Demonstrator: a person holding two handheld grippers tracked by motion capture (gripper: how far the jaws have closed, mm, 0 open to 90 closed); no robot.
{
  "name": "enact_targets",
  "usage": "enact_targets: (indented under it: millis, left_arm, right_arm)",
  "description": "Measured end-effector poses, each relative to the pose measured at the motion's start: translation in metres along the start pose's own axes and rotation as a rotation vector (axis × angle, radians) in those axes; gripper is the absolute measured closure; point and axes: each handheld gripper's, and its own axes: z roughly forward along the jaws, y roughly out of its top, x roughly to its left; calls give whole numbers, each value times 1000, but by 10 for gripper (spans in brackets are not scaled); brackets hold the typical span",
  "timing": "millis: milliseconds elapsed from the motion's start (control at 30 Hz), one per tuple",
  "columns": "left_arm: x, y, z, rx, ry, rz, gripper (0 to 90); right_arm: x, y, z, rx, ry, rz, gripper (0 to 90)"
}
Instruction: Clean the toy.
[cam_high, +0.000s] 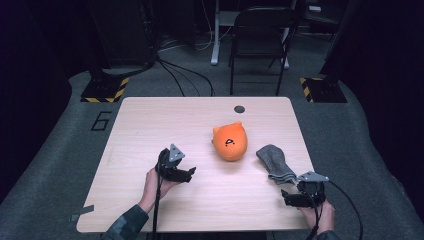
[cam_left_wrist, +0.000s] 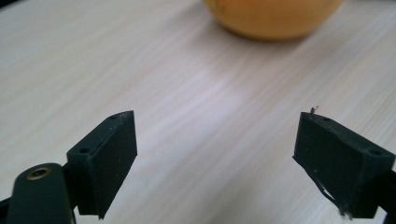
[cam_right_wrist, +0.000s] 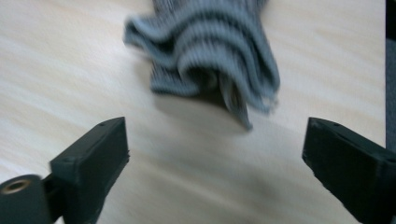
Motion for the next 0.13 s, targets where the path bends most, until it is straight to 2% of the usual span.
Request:
enact_targets:
  millis: [67, 133]
  left_arm:
    - [3, -12, 3, 29, -3, -17, 95]
    - [6, -21, 6, 40, -8, -39, 82]
  right_arm:
    - [-1, -6, 2, -2, -4, 1, 39]
    - [-2, -9, 4, 26, -5, -14, 17]
